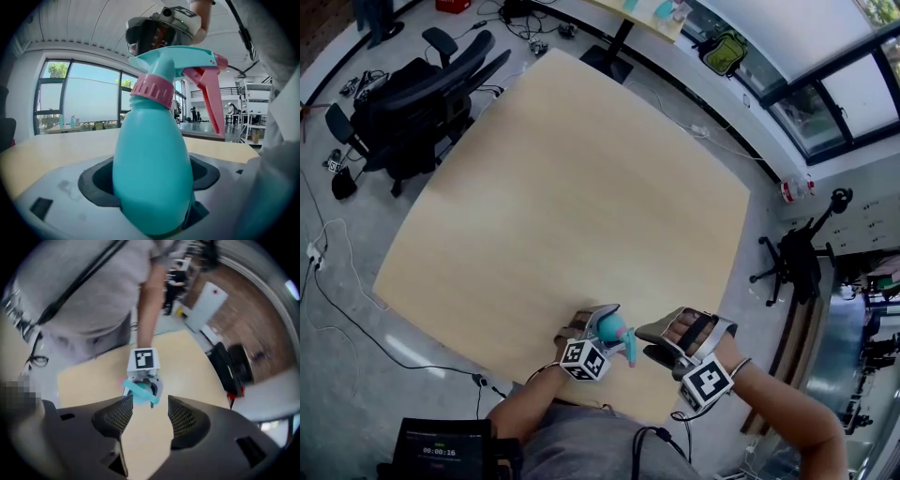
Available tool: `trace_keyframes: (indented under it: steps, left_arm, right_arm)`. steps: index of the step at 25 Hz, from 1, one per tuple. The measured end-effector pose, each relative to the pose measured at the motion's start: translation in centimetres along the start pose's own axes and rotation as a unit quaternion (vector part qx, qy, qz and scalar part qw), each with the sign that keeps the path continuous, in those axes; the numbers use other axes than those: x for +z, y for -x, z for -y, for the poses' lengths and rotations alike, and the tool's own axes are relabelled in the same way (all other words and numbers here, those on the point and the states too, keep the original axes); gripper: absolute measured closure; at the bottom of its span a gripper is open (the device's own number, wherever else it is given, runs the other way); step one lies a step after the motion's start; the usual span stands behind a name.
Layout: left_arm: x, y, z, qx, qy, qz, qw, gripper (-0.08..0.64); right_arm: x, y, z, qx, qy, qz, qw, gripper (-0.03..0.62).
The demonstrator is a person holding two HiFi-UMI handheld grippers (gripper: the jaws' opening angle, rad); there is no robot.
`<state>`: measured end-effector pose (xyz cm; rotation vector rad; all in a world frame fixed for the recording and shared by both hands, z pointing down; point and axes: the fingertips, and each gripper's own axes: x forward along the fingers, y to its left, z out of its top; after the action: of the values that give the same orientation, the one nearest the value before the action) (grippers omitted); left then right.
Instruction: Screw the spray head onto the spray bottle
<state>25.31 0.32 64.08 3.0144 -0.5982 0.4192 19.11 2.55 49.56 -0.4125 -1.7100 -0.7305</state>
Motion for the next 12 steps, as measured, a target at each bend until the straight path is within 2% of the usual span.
trace_keyframes:
  steps: [1, 2, 3, 6, 7, 9, 11, 12]
  left_arm:
    - [0.0, 0.0, 0.0, -0.002, 0.000, 0.000, 1.0000, 0.167]
    - [-0.1, 0.0, 0.0, -0.004, 0.000, -0.001, 1.0000, 0.168]
    - [0.0, 0.0, 0.0, -0.006, -0.002, -0.001, 1.0000, 0.169]
    - [0.1, 0.0, 0.1, -0.009, -0.003, -0.002, 0.9999, 0.168]
    - [0.1, 0.0, 0.1, -0.010, -0.003, -0.002, 0.9999, 0.169]
    - [0.0, -0.1, 0.2, -0.010, -0.003, -0.002, 0.9999, 0.168]
    - [0.0, -0.1, 0.2, -0.009, -0.003, -0.002, 1.0000, 0.168]
    - [0.0, 0.0, 0.2, -0.009, -0.003, -0.001, 1.0000, 0.169]
  right_arm:
    - [0.0, -0.4, -0.4, 0.005, 0.080, -0.010, 0.997, 0.376]
    - [0.1, -0.9, -0.7, 0.011, 0.127, -0.012, 0.992, 0.375]
    - [0.4, -1.6, -1.1, 0.021, 0.148, -0.005, 0.989, 0.375]
    - [2.2, -3.6, -2.6, 0.054, 0.156, 0.031, 0.986, 0.376]
    - [2.1, -4.2, -2.9, 0.060, 0.180, 0.024, 0.981, 0.375]
    - [0.6, -5.3, -2.9, 0.073, 0.247, -0.021, 0.966, 0.376]
    - [-0.4, -6.1, -2.8, 0.082, 0.265, -0.043, 0.960, 0.380]
    - [-0.5, -6.2, -2.8, 0.084, 0.264, -0.045, 0.960, 0.414]
